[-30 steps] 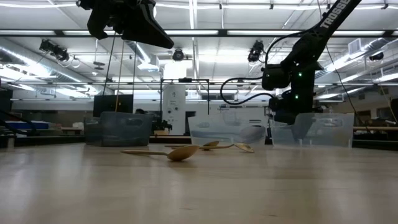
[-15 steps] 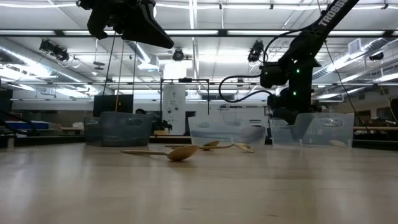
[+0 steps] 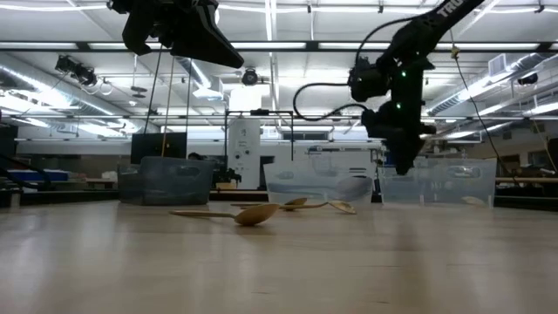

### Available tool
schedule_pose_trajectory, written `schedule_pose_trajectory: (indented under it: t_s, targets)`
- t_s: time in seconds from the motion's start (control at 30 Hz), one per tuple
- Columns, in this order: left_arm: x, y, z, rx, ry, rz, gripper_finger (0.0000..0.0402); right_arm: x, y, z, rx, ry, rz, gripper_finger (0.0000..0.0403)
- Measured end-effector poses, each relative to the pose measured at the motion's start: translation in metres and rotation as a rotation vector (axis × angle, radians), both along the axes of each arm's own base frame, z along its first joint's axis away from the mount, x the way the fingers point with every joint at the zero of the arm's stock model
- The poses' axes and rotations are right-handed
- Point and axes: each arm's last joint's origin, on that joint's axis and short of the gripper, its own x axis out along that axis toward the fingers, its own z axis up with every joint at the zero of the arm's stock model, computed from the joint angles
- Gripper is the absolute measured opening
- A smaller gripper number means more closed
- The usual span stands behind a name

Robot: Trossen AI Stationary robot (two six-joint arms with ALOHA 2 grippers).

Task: Sort silverware by color (type)
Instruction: Put the gold spoon into the right transparent bin

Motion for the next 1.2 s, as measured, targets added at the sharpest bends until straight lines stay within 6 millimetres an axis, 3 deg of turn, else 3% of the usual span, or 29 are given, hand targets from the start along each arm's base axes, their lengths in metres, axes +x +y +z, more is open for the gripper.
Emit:
schedule_pose_trajectory:
  t_s: [0.43, 0.87, 1.2]
  targets:
    - [0.000, 0.000, 0.000, -0.001, 0.000, 0.000, 0.0023, 0.046, 0.031, 0.044, -0.074, -0.135, 0.146, 0.0082]
    - [0.000, 0.000, 0.000, -0.001, 0.000, 0.000, 0.0023, 0.086, 0.074, 0.056, -0.083, -0.389, 0.344, 0.0082]
    - [0.001, 0.000, 0.001, -0.004, -0.012, 0.002, 0.0023, 0.099, 0.107, 0.058, -0.073, -0.456, 0.438, 0.0109]
